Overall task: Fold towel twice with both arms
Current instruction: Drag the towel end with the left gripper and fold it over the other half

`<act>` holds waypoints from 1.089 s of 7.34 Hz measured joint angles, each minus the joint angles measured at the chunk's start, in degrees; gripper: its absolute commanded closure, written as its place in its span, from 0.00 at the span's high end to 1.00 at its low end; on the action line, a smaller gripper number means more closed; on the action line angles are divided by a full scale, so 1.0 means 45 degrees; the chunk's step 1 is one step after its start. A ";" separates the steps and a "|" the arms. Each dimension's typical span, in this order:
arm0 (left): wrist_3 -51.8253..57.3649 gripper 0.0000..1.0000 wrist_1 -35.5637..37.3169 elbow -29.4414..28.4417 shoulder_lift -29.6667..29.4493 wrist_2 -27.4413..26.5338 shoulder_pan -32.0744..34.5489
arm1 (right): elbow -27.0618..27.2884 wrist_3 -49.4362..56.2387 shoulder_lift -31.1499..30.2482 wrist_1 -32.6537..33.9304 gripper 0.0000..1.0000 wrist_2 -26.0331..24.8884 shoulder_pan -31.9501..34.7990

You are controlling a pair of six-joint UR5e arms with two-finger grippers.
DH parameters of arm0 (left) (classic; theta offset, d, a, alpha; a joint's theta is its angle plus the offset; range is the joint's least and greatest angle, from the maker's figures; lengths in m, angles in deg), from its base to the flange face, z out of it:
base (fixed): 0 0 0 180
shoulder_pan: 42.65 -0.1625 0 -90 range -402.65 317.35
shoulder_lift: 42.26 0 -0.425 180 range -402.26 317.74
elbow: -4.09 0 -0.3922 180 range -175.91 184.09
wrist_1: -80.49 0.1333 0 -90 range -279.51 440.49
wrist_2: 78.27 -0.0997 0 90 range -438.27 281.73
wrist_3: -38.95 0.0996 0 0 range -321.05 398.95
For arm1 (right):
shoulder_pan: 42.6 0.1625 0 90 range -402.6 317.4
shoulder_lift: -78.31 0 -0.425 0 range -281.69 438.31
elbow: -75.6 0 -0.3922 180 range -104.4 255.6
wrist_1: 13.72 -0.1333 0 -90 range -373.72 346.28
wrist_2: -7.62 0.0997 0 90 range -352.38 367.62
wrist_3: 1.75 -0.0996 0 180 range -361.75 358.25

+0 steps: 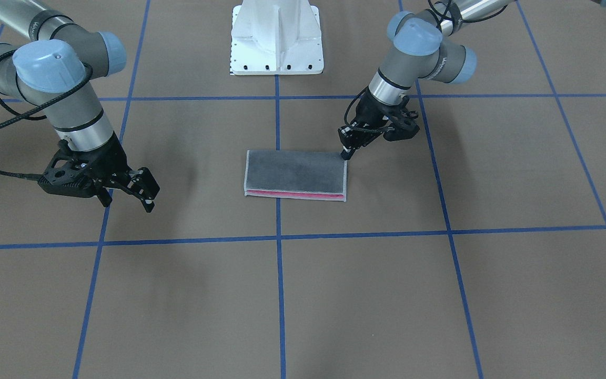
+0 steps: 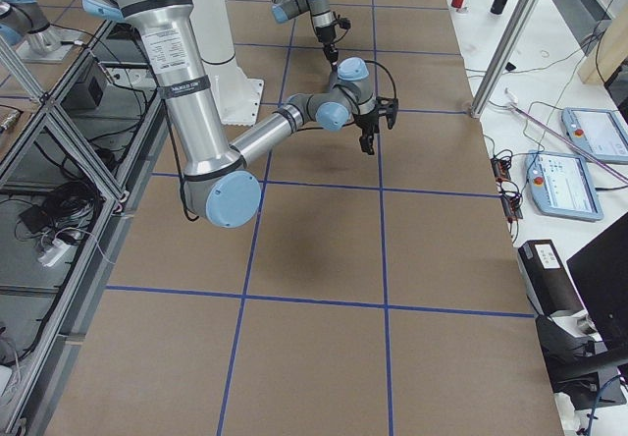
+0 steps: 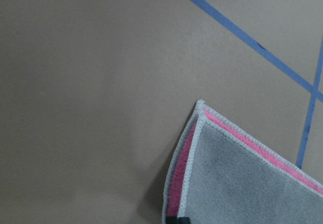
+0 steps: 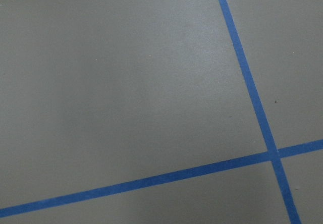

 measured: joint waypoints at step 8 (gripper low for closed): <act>0.1616 0.00 0.2876 0.1108 -0.1103 -0.1025 -0.0202 | 0.0035 0.0204 -0.0270 -0.0061 1.00 0.0022 0.0126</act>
